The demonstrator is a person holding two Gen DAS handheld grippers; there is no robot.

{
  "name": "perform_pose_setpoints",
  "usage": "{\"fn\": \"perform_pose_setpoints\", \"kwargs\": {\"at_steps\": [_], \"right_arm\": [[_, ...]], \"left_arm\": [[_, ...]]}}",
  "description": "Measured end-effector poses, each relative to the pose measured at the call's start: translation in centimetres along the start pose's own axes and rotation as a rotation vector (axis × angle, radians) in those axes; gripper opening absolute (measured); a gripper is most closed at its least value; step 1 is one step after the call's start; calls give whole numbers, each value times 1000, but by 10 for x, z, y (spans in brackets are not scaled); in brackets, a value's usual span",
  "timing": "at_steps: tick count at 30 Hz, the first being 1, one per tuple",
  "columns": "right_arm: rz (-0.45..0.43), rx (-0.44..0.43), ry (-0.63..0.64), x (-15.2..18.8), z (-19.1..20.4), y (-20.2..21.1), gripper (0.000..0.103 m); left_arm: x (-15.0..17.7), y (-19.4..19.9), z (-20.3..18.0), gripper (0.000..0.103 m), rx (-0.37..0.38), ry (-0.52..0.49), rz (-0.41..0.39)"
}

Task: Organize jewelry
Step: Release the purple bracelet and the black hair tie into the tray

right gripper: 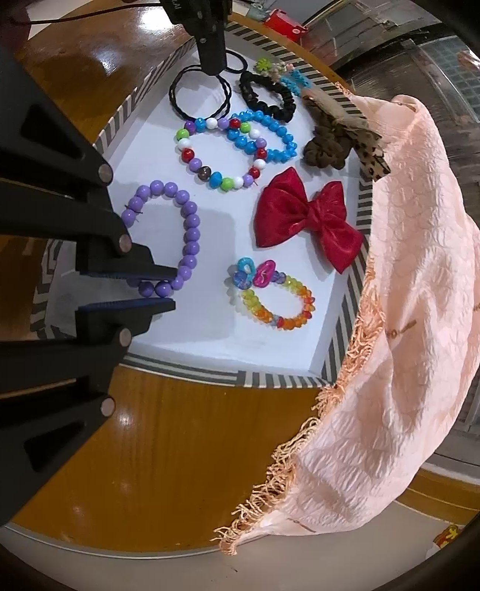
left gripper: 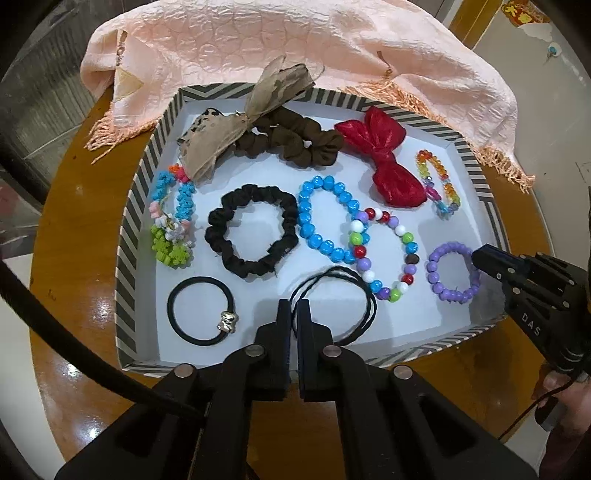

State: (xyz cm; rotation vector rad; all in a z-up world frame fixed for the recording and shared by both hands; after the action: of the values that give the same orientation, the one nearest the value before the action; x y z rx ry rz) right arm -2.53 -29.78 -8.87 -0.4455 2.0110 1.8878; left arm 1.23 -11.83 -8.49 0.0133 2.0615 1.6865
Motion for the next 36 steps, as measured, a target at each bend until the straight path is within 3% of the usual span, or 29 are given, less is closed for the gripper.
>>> {"fn": "perform_pose_setpoints", "kwargs": {"at_steps": [2, 4, 6, 8, 15, 20, 27, 36], "right_arm": [[2, -1, -1, 0, 1, -1, 10], [5, 2, -7, 0, 1, -1, 19], [3, 4, -19, 0, -1, -2, 38], [1, -4, -39, 1, -4, -1, 44], [-30, -26, -77, 3, -5, 16, 49], [-93, -60, -125, 1, -2, 37, 57], [-181, -105, -181, -1, 14, 60, 62], [-265, -110, -193, -3, 36, 87, 67]], "left_arm": [[-1, 0, 1, 1, 1, 9, 2], [-2, 0, 1, 2, -3, 14, 1], [-3, 0, 3, 6, -17, 13, -4], [-2, 1, 3, 10, -14, 17, -6], [-1, 11, -1, 34, -9, 7, -29], [-2, 25, -1, 34, -19, 4, -55], [-1, 57, -3, 34, -112, -42, -147], [2, 94, 4, 34, -127, -43, -233]]}}
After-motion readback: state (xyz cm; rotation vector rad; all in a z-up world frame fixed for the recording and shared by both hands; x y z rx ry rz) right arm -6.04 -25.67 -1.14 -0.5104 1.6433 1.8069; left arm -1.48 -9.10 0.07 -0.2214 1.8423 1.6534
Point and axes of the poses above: each gripper's, at about its wrist camera, not at the fingertips, and y roughly against the way its jaws point, z to its left, x to its underside, the point moved 3 cm from there along -y, roughly the way its jaws point
